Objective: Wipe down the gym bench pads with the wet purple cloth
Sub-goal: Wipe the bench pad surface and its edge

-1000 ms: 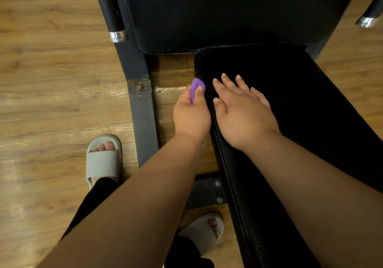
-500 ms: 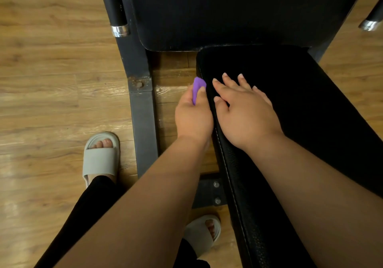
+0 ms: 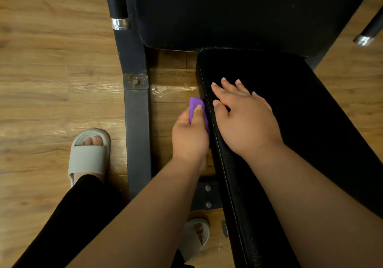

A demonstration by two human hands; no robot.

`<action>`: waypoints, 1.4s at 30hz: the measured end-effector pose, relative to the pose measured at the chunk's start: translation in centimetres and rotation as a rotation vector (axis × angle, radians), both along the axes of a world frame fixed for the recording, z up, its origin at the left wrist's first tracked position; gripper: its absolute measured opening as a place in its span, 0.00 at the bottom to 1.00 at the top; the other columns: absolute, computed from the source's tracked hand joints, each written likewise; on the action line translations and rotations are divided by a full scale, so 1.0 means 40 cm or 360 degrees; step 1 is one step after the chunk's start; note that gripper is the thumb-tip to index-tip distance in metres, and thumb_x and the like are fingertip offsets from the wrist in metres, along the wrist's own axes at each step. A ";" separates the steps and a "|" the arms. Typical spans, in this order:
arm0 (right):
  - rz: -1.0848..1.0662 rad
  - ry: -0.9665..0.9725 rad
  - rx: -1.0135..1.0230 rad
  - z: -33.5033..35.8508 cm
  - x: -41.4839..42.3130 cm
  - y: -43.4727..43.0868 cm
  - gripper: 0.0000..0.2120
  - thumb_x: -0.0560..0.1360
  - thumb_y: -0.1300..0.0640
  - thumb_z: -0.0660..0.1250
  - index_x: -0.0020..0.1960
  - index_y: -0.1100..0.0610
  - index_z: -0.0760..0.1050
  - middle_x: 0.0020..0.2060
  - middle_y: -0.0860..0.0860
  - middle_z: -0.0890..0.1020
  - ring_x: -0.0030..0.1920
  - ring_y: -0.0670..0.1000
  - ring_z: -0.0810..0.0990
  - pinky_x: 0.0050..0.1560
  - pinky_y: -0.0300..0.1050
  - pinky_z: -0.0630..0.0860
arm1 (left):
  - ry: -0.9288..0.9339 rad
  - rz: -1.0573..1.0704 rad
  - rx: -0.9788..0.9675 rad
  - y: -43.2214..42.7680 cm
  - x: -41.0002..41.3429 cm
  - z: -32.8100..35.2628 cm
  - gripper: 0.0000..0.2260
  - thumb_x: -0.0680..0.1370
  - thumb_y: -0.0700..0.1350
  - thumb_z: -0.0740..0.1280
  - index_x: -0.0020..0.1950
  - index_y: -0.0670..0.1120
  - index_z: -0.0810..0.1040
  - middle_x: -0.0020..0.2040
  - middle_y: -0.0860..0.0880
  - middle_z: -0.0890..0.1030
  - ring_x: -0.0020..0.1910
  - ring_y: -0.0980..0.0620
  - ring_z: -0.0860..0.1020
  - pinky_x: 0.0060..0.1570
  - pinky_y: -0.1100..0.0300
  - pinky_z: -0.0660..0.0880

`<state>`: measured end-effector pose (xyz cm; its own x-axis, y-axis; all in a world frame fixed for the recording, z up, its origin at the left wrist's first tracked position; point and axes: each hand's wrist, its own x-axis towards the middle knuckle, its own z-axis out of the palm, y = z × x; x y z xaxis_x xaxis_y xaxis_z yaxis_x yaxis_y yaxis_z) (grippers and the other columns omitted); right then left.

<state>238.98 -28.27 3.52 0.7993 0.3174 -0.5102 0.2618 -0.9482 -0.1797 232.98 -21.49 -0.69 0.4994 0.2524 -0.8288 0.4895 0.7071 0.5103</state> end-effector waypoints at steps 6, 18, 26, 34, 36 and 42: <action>-0.0006 0.0005 0.0007 -0.001 -0.001 0.003 0.22 0.83 0.50 0.51 0.76 0.42 0.57 0.77 0.42 0.56 0.77 0.43 0.49 0.77 0.45 0.46 | 0.0122 0.0115 -0.0146 0.027 0.067 -0.046 0.08 0.82 0.48 0.61 0.49 0.53 0.78 0.47 0.48 0.84 0.51 0.48 0.83 0.57 0.47 0.78; -0.0032 -0.0038 0.0030 0.003 -0.003 0.003 0.21 0.83 0.49 0.52 0.75 0.42 0.60 0.77 0.42 0.58 0.77 0.44 0.49 0.76 0.46 0.46 | 0.0062 -0.0098 0.0187 0.021 0.050 -0.023 0.09 0.83 0.47 0.59 0.49 0.50 0.78 0.43 0.48 0.83 0.46 0.52 0.82 0.52 0.53 0.80; 0.0019 0.0089 -0.0145 0.036 -0.012 -0.008 0.23 0.83 0.45 0.48 0.77 0.39 0.51 0.78 0.42 0.51 0.77 0.46 0.47 0.73 0.48 0.49 | -0.0097 -0.0406 0.0524 0.009 0.001 0.012 0.16 0.83 0.47 0.58 0.70 0.48 0.73 0.61 0.49 0.80 0.62 0.53 0.77 0.65 0.52 0.72; 0.0125 0.0207 -0.0146 0.063 -0.068 -0.039 0.25 0.83 0.46 0.44 0.78 0.43 0.41 0.78 0.44 0.42 0.77 0.46 0.38 0.73 0.44 0.36 | -0.0285 -0.0410 0.0546 -0.015 -0.080 0.070 0.17 0.83 0.48 0.58 0.72 0.52 0.70 0.66 0.56 0.76 0.65 0.62 0.72 0.68 0.58 0.69; 0.0104 0.0217 -0.0159 0.077 -0.090 -0.042 0.25 0.83 0.47 0.44 0.78 0.43 0.41 0.78 0.44 0.42 0.77 0.46 0.38 0.74 0.44 0.36 | -0.0292 -0.0423 0.0576 -0.019 -0.087 0.075 0.17 0.83 0.47 0.59 0.72 0.51 0.70 0.66 0.55 0.77 0.65 0.62 0.73 0.67 0.58 0.70; 0.0078 0.0198 -0.0137 0.095 -0.119 -0.049 0.25 0.83 0.48 0.43 0.78 0.43 0.42 0.78 0.44 0.43 0.77 0.45 0.38 0.74 0.44 0.36 | -0.0201 -0.0435 0.0603 -0.016 -0.052 0.062 0.17 0.83 0.48 0.58 0.72 0.50 0.70 0.65 0.52 0.77 0.65 0.58 0.74 0.67 0.55 0.71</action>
<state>234.23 -30.24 7.33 0.7128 0.3055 -0.6313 0.2891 -0.9481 -0.1325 230.90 -22.12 1.77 0.6802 0.3704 -0.6326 0.5491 0.3143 0.7744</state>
